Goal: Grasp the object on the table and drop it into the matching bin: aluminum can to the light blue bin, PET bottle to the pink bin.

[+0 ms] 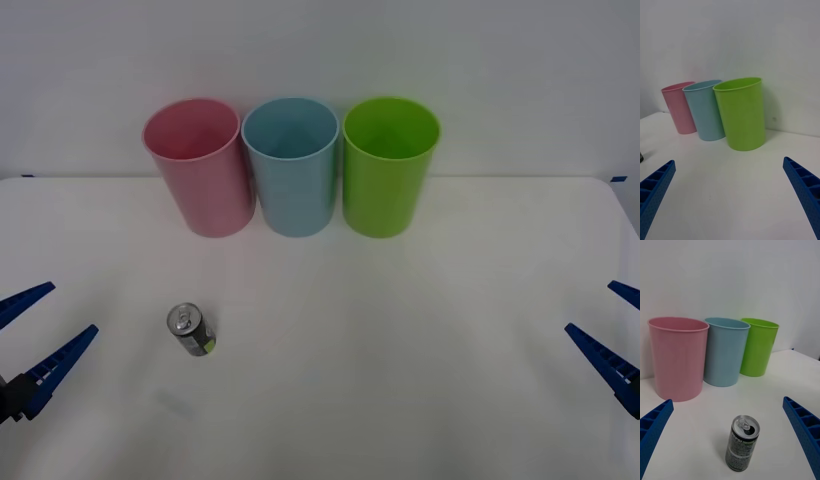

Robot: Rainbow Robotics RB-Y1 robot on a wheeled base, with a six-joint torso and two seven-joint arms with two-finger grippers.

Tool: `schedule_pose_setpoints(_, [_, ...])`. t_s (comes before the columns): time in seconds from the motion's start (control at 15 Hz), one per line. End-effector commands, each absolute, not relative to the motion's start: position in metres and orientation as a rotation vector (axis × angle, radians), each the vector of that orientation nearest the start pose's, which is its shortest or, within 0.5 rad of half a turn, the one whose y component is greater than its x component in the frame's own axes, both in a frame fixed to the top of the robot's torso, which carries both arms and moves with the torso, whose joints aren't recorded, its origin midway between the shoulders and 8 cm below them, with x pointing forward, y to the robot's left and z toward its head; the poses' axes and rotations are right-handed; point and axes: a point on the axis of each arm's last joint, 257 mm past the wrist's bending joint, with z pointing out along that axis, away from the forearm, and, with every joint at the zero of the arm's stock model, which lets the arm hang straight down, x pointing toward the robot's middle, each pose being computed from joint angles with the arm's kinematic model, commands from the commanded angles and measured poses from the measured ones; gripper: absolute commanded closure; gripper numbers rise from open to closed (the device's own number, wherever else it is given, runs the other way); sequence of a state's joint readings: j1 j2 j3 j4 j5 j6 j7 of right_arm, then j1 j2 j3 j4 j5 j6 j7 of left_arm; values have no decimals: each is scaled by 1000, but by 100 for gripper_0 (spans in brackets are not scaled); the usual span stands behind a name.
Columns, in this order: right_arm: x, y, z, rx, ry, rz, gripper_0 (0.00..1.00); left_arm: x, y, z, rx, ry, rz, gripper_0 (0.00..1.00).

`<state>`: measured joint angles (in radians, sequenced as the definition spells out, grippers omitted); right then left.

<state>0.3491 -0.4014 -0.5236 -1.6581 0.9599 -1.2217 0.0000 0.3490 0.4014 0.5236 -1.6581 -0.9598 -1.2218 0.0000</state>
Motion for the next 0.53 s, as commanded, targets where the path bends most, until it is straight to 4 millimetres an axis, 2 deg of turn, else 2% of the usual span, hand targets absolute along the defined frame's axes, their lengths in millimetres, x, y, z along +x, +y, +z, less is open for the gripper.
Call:
schedule_pose_setpoints(0.07, [342, -330, -169, -465, 1441, 567, 0, 342, 330, -169, 465, 1441, -567, 11])
schedule_pose_setpoints(0.53, [342, -330, -169, -465, 1441, 567, 0, 342, 330, -169, 465, 1441, -567, 11])
